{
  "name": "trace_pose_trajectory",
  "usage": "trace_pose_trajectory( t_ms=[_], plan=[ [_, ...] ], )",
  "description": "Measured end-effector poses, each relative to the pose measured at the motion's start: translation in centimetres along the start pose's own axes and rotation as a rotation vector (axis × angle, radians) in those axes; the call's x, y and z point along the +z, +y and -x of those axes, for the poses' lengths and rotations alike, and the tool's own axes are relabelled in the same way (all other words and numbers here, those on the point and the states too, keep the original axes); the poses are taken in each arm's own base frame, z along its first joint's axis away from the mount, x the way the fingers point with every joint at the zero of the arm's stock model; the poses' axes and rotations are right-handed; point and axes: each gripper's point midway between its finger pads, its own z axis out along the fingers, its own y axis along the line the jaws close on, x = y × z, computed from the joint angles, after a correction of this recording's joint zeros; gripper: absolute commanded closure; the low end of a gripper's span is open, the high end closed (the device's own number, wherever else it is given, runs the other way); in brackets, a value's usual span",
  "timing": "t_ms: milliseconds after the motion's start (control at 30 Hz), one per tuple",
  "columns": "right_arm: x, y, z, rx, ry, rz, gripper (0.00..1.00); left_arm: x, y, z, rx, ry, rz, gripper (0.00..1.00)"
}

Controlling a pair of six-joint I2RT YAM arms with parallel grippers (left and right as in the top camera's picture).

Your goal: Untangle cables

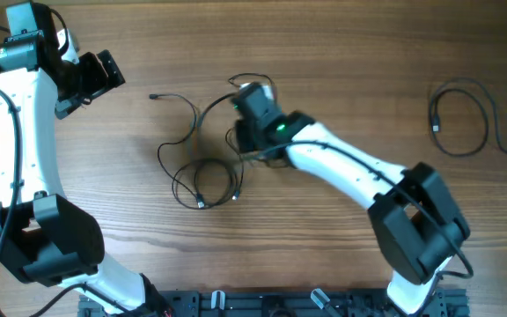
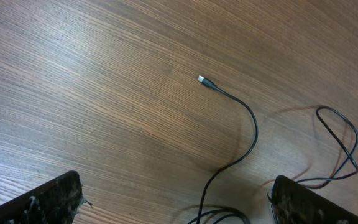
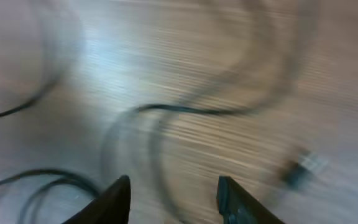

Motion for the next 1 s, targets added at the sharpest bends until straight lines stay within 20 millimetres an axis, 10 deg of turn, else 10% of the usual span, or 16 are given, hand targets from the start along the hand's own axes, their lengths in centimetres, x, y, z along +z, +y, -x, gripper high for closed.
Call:
trace_pose_trajectory(
  t_ms=[200,333,600,1000],
  plan=[
    [1.7,-1.5,-2.1,0.148,0.14,0.046,0.52,0.0,0.0,0.0,-0.002,0.0,0.0,0.0],
    [3.6,1.2,-5.4,0.148,0.28,0.167,0.49,0.0,0.0,0.0,-0.002,0.0,0.0,0.0],
    [1.3,9.1,-8.5,-0.163,0.348,0.509,0.55,0.0,0.0,0.0,-0.002,0.0,0.0,0.0],
    [1.5,6.6,-7.9,-0.433,0.305,0.289,0.55,0.0,0.0,0.0,-0.002,0.0,0.0,0.0]
  ],
)
